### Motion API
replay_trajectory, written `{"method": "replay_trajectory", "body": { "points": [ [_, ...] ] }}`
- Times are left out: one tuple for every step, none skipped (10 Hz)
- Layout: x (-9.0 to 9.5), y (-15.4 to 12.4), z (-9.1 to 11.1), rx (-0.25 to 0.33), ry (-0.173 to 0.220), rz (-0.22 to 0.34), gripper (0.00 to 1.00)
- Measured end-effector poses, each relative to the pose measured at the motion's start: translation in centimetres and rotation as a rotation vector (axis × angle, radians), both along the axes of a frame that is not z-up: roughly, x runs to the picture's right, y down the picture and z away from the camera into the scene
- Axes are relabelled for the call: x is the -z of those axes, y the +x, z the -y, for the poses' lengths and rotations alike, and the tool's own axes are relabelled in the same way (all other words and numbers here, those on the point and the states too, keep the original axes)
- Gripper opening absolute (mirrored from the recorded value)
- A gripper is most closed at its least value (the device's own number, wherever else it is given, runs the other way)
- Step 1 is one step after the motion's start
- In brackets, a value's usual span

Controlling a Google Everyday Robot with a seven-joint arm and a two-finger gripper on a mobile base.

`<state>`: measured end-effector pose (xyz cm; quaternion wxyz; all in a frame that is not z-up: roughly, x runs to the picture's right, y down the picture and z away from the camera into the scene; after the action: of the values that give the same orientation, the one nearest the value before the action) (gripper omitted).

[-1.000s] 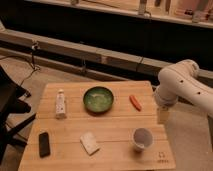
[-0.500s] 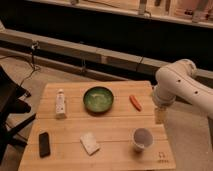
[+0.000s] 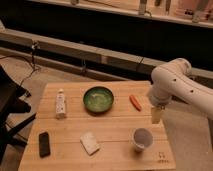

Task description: Place the bottle in the ceramic bowl

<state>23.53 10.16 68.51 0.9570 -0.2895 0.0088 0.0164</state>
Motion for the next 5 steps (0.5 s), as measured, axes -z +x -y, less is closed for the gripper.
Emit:
{"method": "replay_trajectory", "body": {
  "points": [
    [-0.1,-1.0,0.2,0.003,0.004,0.007,0.8],
    [-0.1,-1.1,0.2,0.002,0.005,0.011,0.8],
    [0.0,-1.2,0.2,0.002,0.01,0.01,0.8],
    [-0.2,-1.8,0.3,0.01,0.015,0.019,0.8],
    [-0.1,-2.1,0.4,0.015,0.018,0.023,0.8]
  ]
}}
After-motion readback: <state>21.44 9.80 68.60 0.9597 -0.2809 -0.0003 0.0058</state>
